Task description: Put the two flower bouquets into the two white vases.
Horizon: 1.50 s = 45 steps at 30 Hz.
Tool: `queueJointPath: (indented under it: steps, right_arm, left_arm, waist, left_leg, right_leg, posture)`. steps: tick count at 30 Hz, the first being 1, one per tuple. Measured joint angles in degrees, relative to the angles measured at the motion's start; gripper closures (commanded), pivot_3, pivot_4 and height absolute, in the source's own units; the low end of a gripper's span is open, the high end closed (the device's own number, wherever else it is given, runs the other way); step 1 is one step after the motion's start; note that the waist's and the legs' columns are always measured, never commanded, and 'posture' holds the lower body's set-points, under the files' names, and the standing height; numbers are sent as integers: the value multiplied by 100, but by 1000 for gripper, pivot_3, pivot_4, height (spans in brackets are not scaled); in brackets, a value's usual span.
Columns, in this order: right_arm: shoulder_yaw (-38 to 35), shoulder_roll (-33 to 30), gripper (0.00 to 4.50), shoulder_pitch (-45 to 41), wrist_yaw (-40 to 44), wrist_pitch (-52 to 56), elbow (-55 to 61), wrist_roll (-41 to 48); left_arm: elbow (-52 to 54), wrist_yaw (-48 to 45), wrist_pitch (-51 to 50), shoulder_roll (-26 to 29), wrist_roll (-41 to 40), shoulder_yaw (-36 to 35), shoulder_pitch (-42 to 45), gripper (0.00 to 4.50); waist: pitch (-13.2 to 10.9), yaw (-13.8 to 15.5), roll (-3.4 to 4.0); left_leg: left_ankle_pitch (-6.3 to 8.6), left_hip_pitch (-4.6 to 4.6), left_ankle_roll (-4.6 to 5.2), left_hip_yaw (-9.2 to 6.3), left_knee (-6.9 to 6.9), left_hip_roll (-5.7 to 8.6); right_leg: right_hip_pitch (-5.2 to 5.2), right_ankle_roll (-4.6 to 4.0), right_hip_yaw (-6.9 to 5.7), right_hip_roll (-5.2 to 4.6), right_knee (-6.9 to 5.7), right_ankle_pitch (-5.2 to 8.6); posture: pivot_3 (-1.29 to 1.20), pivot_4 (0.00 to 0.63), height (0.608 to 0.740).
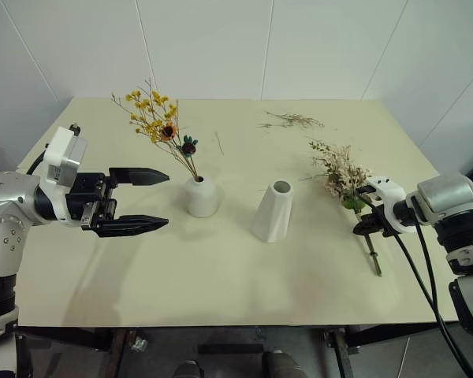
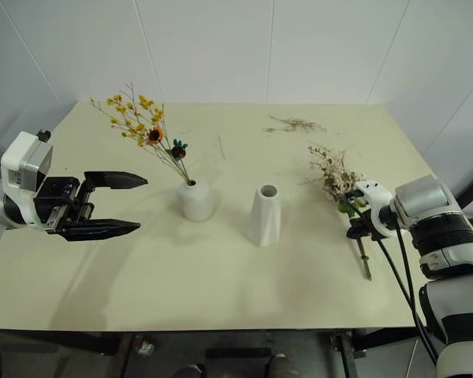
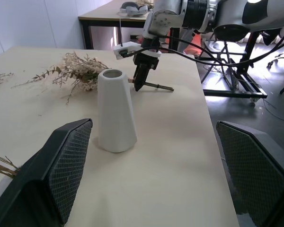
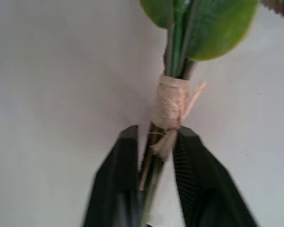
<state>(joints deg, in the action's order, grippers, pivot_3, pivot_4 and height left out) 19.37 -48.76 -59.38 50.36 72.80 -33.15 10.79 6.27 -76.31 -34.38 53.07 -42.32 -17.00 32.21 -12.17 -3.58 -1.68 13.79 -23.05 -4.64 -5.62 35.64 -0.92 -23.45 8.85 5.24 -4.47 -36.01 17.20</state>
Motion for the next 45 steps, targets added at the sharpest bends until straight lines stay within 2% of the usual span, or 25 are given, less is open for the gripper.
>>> queueJointPath:
  steps: [7,10,13,17,21,30,36,45]
  right_arm:
    - [-1230,276,4451,683,-58,-853,520,334]
    - [-2540,698,4451,987,-76,-1865,1241,987]
    - [-3654,1160,4451,878,-435,-2596,1941,1566]
    - [-4411,1731,4451,690,-1027,-3090,2578,2149]
    - [-4578,2234,4451,562,-1378,-3275,3162,2740]
    - [-4294,2519,4451,552,-1923,-2667,4198,3962]
    - [-3868,2742,4451,1225,-2116,-2606,4428,4131]
    - [-3763,2768,4451,1566,-2147,-2724,4479,4161]
  left_arm:
    - [-102,-8,125,-5,21,79,162,0]
    - [-352,-10,233,-16,102,167,217,0]
    - [-634,-10,370,-55,207,232,281,0]
    - [-946,-28,521,-86,293,243,284,0]
    - [-1117,-93,603,-139,350,316,312,0]
    - [-1382,-96,688,-309,457,485,405,0]
    - [-1380,6,695,-497,457,522,417,0]
    - [-1366,128,694,-573,456,523,414,0]
  waist:
    - [-6,-56,10]
    - [-19,-95,32]
    - [-20,-100,34]
    - [-20,-97,34]
    - [-22,-98,38]
    - [-22,-86,37]
    - [-21,-81,37]
    - [-21,-79,37]
  left_leg:
    - [-7,-2,7,4,-1,-3]
    - [-9,-6,10,3,-12,-3]
    - [-10,-6,9,0,-31,-4]
    - [-10,-9,8,0,-41,-4]
    - [-12,-10,8,0,-43,-4]
    - [-17,-9,12,-1,-45,-4]
    - [-19,-10,13,-2,-44,-3]
    - [-19,-9,13,-2,-45,-3]
  right_leg:
    - [-3,5,5,5,0,-15]
    - [-11,9,7,5,-1,-17]
    - [-15,9,6,5,3,-16]
    - [-16,8,7,4,7,-15]
    - [-23,6,7,4,4,-14]
    - [-23,4,7,4,-2,-13]
    - [-25,4,7,3,-5,-13]
    - [-24,4,7,4,-3,-13]
  posture:
    - [0,150,740]
    - [0,150,740]
    - [0,150,740]
    - [0,150,740]
    - [0,150,740]
    - [0,150,740]
    - [0,150,740]
    - [0,150,740]
